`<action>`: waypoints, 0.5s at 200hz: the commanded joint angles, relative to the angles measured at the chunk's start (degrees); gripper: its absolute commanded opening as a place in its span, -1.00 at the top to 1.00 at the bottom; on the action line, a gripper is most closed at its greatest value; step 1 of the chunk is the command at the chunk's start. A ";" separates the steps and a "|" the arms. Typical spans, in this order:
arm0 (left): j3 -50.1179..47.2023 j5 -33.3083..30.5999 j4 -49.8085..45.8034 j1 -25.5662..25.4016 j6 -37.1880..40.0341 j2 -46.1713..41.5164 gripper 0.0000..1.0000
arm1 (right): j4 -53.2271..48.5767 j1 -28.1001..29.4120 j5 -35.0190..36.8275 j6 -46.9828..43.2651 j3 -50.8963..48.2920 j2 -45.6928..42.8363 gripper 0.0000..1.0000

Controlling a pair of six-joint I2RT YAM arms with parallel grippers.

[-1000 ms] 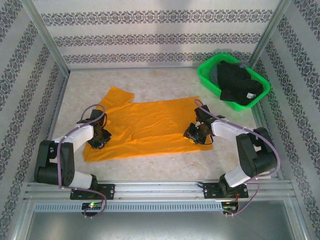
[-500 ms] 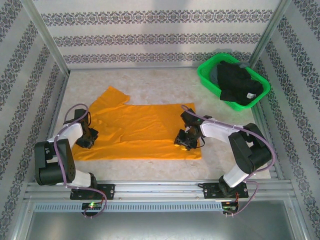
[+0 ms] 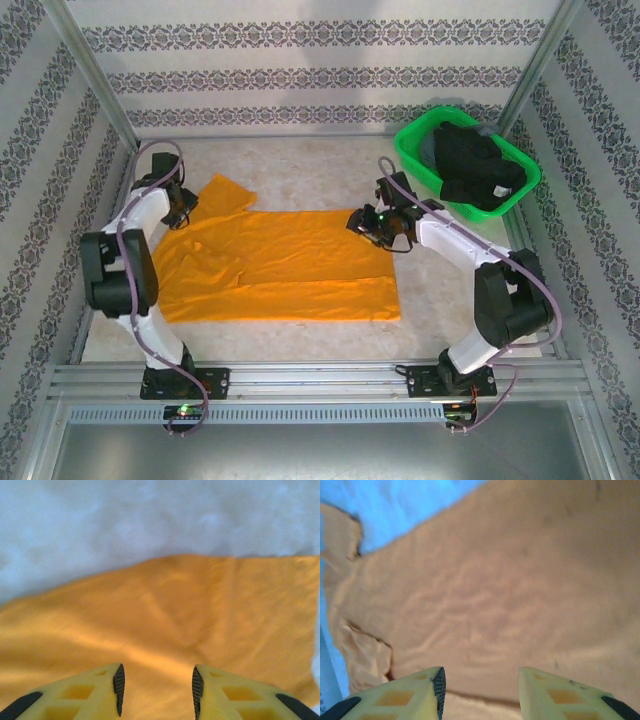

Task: Fold and stack the t-shirts

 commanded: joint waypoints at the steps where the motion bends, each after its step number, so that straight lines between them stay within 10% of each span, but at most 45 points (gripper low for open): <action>1: 6.06 2.16 7.06 -0.07 5.72 6.97 0.19 | 5.05 -1.74 -1.08 -4.04 2.22 3.39 0.12; 100: 25.19 3.07 17.42 -1.70 11.21 28.27 0.22 | 5.93 -4.15 -0.75 -3.15 2.03 3.26 0.13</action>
